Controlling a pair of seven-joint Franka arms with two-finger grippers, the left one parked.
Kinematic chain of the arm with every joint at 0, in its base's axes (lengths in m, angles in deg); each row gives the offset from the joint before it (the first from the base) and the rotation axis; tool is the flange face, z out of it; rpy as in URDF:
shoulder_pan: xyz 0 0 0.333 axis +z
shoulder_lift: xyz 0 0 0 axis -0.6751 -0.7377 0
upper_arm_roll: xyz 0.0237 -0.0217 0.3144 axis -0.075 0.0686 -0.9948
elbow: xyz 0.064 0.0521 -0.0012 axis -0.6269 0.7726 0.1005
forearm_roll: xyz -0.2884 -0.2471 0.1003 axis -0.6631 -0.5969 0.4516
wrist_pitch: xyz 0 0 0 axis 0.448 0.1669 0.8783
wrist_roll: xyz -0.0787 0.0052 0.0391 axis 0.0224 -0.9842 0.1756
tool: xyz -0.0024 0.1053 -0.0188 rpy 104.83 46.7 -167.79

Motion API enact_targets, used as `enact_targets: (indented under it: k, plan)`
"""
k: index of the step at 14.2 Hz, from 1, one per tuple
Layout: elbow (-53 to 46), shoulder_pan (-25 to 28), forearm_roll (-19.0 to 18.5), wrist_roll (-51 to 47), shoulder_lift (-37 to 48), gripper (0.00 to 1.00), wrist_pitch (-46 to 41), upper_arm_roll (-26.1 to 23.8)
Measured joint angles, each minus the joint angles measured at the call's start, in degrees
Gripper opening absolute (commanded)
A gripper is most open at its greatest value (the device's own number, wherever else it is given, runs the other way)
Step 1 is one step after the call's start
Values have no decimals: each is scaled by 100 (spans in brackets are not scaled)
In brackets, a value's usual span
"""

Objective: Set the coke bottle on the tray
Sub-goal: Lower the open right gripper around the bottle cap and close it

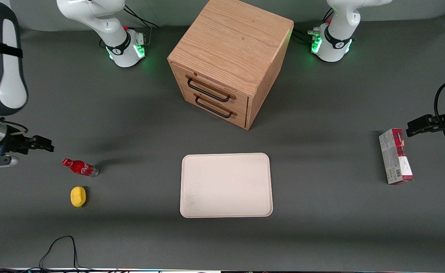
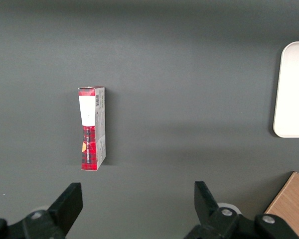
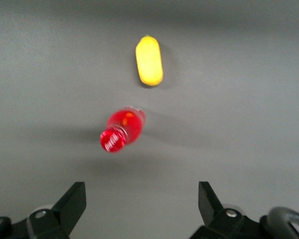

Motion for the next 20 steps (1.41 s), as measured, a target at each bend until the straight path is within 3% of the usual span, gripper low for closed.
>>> enact_targets:
  k: [11, 16, 17, 19, 20]
  plan:
    - [206, 337, 340, -13, -698, 99, 924, -17]
    - [218, 353, 341, -14, -715, 90, 925, -6]
    - [234, 351, 341, -13, -715, 75, 926, -1]
    - [280, 350, 341, -12, -715, 17, 925, 7]
    - [293, 348, 341, -12, -715, 0, 925, 11]
